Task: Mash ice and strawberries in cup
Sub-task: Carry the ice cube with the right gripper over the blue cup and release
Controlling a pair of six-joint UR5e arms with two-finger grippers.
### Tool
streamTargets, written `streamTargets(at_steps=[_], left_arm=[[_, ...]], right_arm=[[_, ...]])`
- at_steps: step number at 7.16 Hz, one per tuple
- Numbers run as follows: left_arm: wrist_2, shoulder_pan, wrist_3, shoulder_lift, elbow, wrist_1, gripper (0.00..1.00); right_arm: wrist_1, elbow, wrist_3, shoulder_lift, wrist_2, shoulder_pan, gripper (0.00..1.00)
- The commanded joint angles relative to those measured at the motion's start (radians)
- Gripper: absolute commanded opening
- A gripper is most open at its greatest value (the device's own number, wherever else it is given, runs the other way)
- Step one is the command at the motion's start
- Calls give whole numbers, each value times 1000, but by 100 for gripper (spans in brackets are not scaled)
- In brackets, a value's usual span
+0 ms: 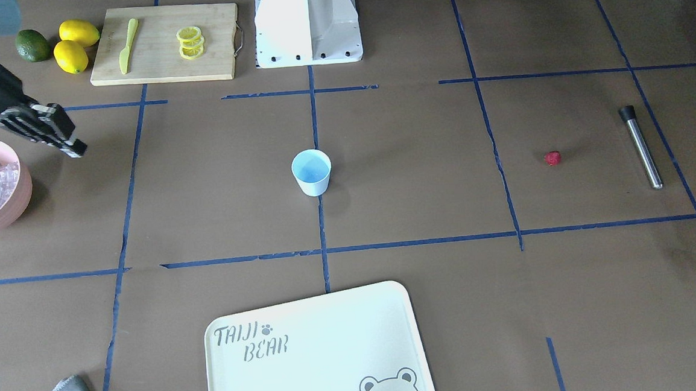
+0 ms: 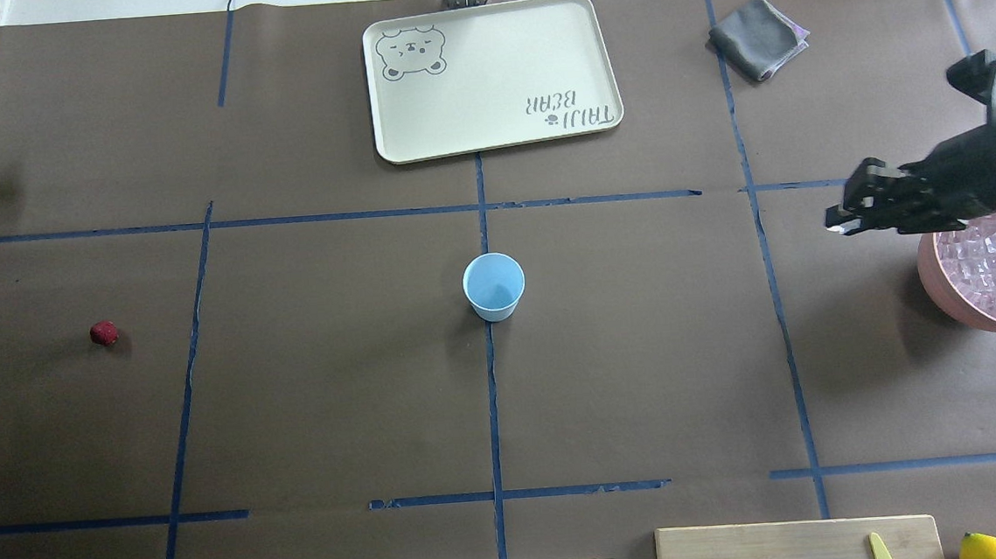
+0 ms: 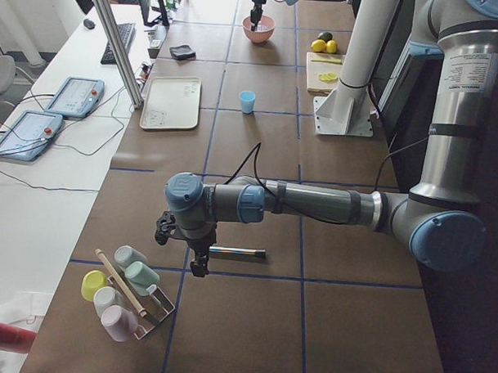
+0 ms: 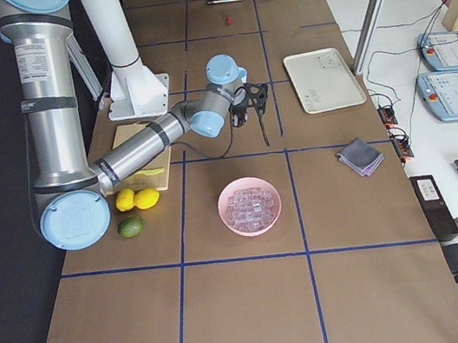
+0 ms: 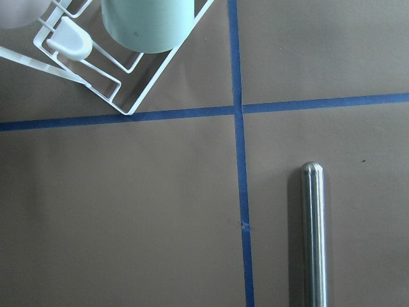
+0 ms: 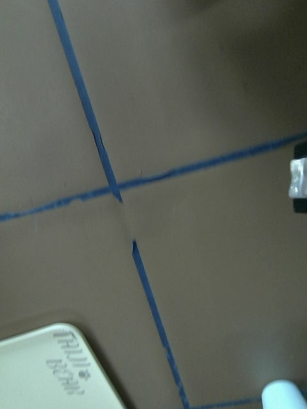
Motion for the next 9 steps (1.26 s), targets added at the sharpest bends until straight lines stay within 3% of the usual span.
streamTargets(at_steps=[1, 2, 3, 7, 8, 9], left_arm=[[-3, 0, 1, 1, -8, -3, 100], [-3, 0, 1, 1, -9, -3, 100], [-3, 0, 1, 1, -8, -3, 100], [-3, 0, 1, 2, -6, -3, 100], [-3, 0, 0, 2, -11, -3, 100], [-3, 0, 0, 2, -14, -3, 100]], right_arm=[[-105, -54, 284, 290, -165, -212, 1], [-243, -146, 321, 472, -257, -286, 1], [-266, -264, 388, 603, -333, -325, 1], [-269, -366, 397, 643, -431, -391, 3], [-271, -375, 388, 638, -430, -400, 36], [-277, -377, 389, 637, -433, -411, 99]])
